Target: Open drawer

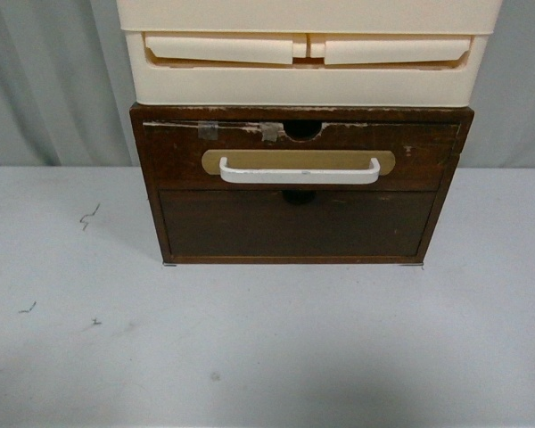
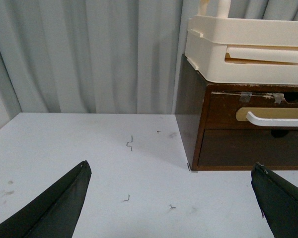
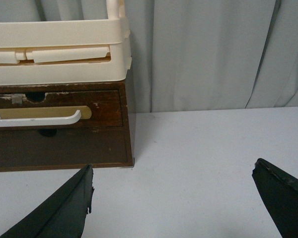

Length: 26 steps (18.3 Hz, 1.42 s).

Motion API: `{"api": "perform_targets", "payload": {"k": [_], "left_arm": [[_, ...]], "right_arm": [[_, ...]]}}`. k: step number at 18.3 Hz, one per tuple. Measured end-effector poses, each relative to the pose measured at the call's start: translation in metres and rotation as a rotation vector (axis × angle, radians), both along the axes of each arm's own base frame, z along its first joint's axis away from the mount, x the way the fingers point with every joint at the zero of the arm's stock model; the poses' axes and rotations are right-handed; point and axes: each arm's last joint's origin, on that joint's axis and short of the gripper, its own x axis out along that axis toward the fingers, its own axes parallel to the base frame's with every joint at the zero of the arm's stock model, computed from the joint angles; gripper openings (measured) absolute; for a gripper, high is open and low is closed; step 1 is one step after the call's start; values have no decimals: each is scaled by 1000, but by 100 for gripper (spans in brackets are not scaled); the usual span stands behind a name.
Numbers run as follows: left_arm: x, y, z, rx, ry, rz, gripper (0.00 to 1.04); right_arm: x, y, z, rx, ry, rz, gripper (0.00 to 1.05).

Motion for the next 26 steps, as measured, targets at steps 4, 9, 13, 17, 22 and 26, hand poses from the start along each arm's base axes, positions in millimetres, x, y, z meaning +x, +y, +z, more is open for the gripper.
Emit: {"api": "perform_targets", "payload": {"k": [4, 9, 13, 17, 22, 26], "left_arm": [[0, 0, 0, 0, 0, 0, 98], [0, 0, 0, 0, 0, 0, 98], [3, -4, 1, -72, 319, 6, 98], [63, -42, 14, -460, 559, -291, 98], [158, -83, -5, -850, 608, -407, 98], [214, -102, -30, -998, 612, -414, 98]], "right_arm": [[0, 0, 0, 0, 0, 0, 98], [0, 0, 0, 0, 0, 0, 98], [14, -3, 3, 287, 466, 74, 98], [68, 5, -10, 801, 589, 239, 98], [170, 28, -24, 1127, 514, 366, 98], [230, 55, -50, 1162, 584, 352, 98]]}}
